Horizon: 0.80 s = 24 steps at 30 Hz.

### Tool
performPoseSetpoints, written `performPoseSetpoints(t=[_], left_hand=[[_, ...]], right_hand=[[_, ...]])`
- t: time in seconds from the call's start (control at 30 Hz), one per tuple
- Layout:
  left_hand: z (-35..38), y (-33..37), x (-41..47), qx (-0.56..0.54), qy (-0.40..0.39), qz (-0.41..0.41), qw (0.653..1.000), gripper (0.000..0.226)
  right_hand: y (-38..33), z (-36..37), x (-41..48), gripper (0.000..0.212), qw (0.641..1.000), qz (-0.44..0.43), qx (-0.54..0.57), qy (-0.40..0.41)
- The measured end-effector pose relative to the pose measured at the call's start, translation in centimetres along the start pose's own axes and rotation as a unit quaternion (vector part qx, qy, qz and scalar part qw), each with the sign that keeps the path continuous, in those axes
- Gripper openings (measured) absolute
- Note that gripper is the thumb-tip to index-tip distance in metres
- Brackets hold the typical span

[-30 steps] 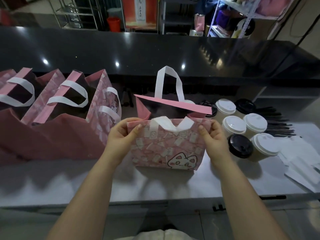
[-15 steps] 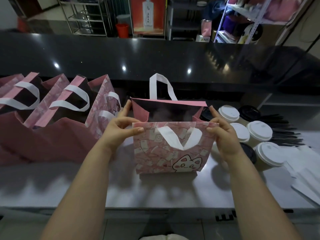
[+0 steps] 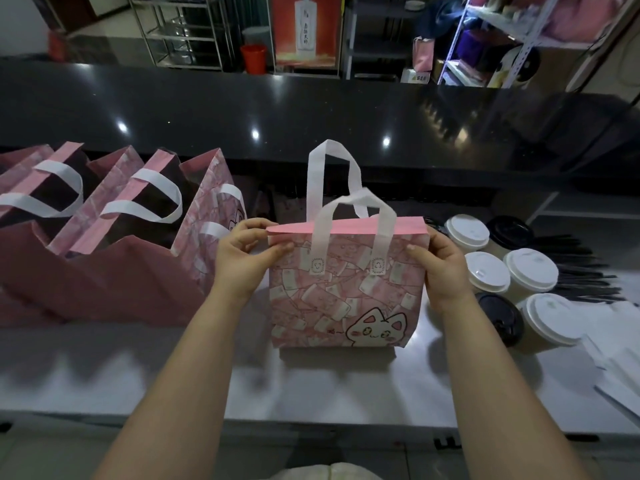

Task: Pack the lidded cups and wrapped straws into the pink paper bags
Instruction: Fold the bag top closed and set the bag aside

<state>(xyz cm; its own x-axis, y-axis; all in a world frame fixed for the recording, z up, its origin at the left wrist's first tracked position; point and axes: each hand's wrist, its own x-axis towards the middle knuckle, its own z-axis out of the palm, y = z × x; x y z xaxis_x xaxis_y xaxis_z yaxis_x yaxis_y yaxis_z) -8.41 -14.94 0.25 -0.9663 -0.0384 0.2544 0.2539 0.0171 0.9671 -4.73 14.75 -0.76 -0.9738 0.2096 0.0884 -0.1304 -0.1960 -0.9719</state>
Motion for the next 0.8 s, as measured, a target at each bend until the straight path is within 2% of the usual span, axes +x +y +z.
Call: performPoseSetpoints(t=[0.17, 0.27, 0.37, 0.5, 0.6, 0.8], left_hand=[[-0.7, -0.1, 0.3, -0.028, -0.044, -0.021, 0.998, 0.034], [-0.3, -0.4, 0.3, 0.003, 0.007, -0.021, 1.0, 0.028], [0.3, -0.6, -0.1, -0.032, 0.037, -0.015, 0.999, 0.022], [0.0, -0.2, 0.2, -0.074, -0.028, -0.037, 0.996, 0.043], [0.4, 0.5, 0.9, -0.019, -0.08, -0.05, 0.995, 0.054], [1.4, 1.1, 0.9, -0.03, -0.066, -0.034, 0.997, 0.026]], right_hand=[[-0.2, 0.5, -0.2, 0.022, 0.999, -0.003, -0.017, 0.038], [0.1, 1.1, -0.5, 0.015, 0.997, -0.005, -0.01, 0.081], [0.3, 1.5, -0.6, 0.017, 0.993, -0.036, -0.005, 0.116], [-0.1, 1.1, -0.2, 0.036, 0.992, -0.053, -0.038, 0.109], [-0.7, 1.0, 0.3, 0.038, 0.993, -0.044, -0.089, 0.06], [-1.3, 1.4, 0.8, 0.032, 0.989, -0.045, -0.132, 0.042]])
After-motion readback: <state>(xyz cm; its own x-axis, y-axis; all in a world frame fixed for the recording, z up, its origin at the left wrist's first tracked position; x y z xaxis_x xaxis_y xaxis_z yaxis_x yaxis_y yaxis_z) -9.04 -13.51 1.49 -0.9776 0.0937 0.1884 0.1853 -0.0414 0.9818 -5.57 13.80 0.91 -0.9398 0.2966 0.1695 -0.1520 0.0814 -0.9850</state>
